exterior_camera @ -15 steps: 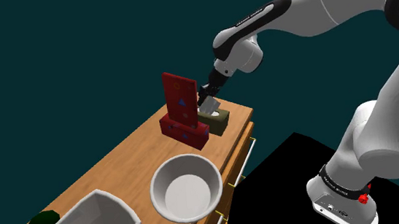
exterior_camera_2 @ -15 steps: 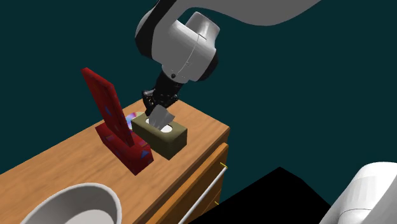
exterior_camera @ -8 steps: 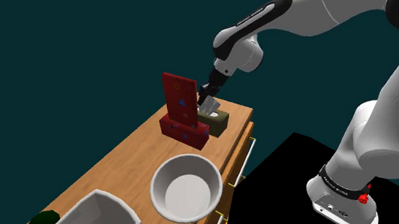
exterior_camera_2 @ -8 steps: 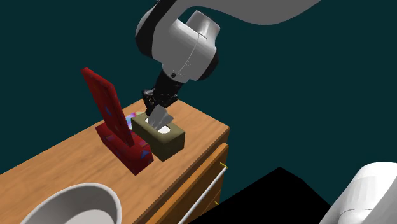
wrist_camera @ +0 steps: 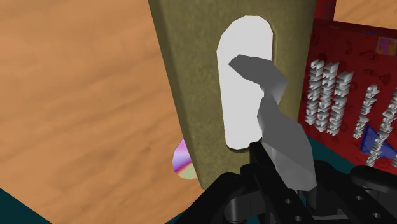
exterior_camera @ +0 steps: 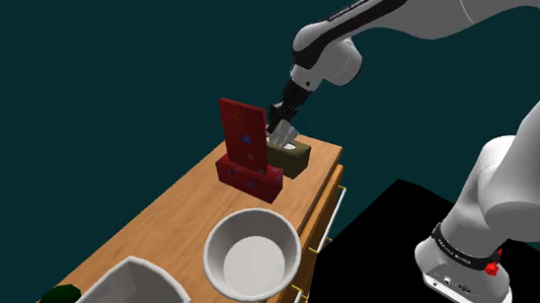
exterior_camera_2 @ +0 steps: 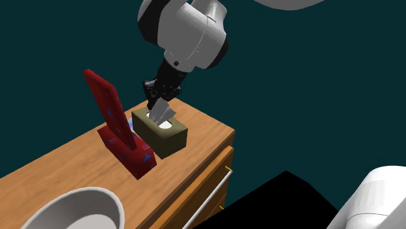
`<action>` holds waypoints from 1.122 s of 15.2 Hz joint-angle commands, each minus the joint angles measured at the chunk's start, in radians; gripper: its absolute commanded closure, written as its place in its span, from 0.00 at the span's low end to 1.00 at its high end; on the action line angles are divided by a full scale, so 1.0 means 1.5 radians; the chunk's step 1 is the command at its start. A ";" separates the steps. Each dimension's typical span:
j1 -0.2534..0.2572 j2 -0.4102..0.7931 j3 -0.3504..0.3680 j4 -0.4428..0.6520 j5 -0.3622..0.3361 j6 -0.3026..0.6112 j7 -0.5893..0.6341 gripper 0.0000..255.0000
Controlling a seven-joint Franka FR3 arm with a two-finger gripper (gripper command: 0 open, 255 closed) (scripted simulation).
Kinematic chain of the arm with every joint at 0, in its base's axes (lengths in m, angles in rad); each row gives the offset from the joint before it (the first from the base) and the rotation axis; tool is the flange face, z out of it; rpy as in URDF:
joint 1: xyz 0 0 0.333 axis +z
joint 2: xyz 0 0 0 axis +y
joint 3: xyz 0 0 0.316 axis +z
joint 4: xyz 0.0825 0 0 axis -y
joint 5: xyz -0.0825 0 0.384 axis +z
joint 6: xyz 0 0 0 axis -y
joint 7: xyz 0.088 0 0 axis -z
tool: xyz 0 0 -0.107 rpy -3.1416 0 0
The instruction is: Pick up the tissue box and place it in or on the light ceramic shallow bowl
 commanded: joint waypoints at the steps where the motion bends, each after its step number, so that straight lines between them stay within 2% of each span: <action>1: -0.001 -0.011 0.001 0.006 -0.015 -0.012 0.018 1.00; 17: -0.015 -0.073 0.003 0.075 -0.103 -0.118 0.125 1.00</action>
